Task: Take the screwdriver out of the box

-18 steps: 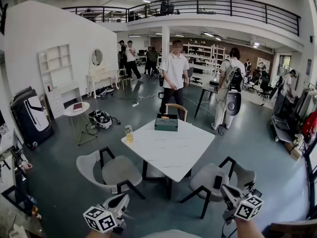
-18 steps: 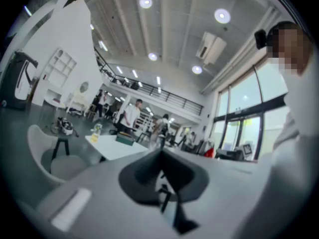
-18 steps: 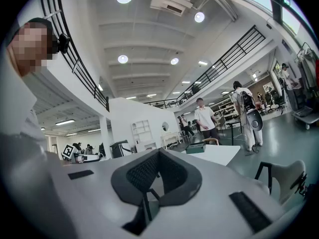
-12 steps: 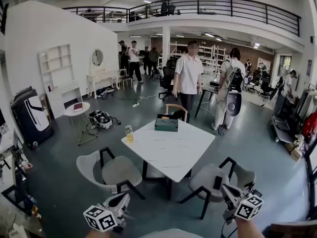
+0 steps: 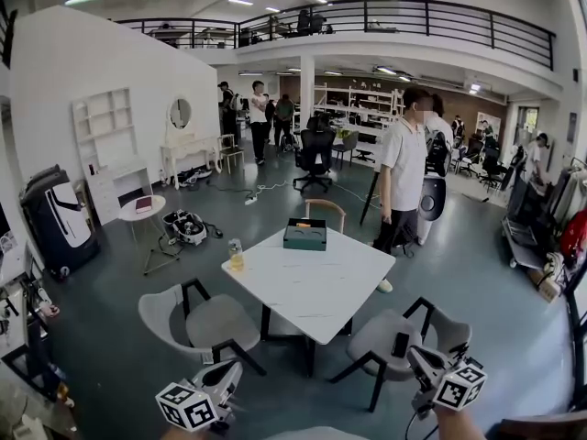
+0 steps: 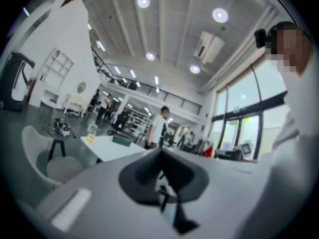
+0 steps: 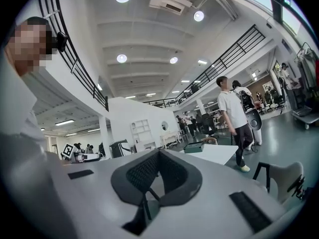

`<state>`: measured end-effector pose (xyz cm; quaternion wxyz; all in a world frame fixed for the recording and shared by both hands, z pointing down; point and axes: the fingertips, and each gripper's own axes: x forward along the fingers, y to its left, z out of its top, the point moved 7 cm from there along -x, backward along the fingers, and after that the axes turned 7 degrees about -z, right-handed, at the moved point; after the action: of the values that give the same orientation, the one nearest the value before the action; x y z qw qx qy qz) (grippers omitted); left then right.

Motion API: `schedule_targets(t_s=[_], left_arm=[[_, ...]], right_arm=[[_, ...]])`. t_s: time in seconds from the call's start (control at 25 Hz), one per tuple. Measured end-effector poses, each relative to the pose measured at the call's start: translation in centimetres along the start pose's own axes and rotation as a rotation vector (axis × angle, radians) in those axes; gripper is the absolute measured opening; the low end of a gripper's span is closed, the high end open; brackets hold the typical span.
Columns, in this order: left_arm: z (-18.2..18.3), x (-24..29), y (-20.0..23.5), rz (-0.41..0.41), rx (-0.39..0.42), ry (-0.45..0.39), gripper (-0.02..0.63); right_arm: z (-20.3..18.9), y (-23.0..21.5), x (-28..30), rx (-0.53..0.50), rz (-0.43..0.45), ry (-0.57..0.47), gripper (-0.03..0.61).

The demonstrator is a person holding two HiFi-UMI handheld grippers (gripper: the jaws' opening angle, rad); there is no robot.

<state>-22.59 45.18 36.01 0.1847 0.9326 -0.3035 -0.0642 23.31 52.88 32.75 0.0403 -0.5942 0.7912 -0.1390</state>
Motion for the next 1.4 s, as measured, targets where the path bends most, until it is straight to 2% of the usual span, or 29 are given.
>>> schedule_targets(t_s=[0.52, 0.92, 1.16, 1.4], left_arm=[[-2.1, 5.1, -5.2, 0.003, -0.013, -0.014, 0.003], [-4.4, 9.6, -9.6, -0.003, -0.03, 0.042, 0.003], [-4.6, 10.9, -8.5, 0.011, -0.043, 0.053, 0.003], [-4.1, 12.8, -4.4, -0.008, -0.065, 0.051, 0.003]], right_arm=[[1.9, -5.4, -3.8, -0.002, 0.045, -0.013, -0.002], [1.7, -9.9, -5.8, 0.029, 0.094, 0.01, -0.003], [1.1, -11.2, -3.9, 0.043, 0.103, 0.031, -0.003], [1.3, -11.3, 0.1, 0.032, 0.089, 0.049, -0.002]])
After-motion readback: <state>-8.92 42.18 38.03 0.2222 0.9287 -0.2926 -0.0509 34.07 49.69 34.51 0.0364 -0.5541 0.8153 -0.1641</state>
